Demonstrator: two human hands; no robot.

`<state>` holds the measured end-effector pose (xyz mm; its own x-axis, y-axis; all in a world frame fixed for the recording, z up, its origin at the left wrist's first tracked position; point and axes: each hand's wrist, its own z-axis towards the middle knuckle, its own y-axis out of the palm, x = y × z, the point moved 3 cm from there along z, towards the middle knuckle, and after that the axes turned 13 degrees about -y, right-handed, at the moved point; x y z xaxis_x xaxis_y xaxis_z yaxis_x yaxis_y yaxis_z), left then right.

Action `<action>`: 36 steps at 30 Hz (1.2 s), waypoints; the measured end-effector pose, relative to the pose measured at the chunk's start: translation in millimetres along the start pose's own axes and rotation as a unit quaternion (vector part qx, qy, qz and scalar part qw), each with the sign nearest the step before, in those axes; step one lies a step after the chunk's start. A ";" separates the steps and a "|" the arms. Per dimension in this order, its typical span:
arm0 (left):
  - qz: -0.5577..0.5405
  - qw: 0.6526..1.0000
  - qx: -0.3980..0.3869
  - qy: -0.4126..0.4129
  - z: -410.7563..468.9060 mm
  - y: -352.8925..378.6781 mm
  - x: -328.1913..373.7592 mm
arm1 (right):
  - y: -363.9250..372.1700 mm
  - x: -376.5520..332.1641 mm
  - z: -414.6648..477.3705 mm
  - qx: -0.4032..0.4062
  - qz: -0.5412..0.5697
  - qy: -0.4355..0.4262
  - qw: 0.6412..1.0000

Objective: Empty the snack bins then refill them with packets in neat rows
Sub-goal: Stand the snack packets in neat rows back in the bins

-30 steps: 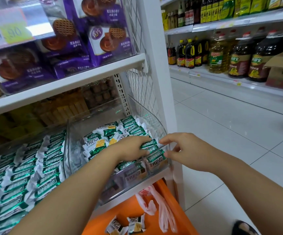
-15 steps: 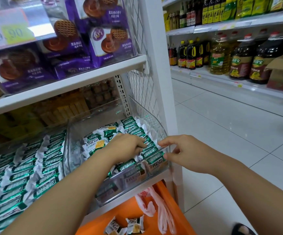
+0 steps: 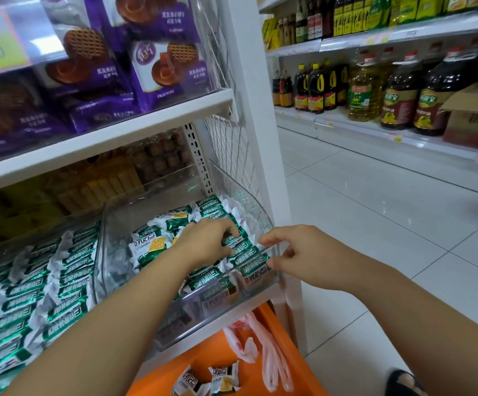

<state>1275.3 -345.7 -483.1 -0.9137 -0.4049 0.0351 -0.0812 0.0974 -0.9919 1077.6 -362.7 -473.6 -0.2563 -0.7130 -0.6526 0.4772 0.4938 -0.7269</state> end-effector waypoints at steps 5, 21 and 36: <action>-0.024 0.995 0.047 -0.086 17.9 -9.0 -7.2 | 1.0 5.0 1.0 0.028 0.017 0.003 0.999; 0.010 1.000 0.003 0.025 45.5 8.8 -13.1 | 6.3 12.1 8.8 0.038 0.054 0.020 0.998; 0.142 0.986 -0.079 -0.049 18.8 9.9 -9.5 | 5.8 9.0 7.3 0.041 0.051 0.026 0.998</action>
<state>1290.6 -357.9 -495.5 -0.8665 -0.4258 -0.2604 0.1041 0.3560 -0.9287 1084.2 -369.9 -482.1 -0.2445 -0.6332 -0.7343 0.5696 0.5191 -0.6373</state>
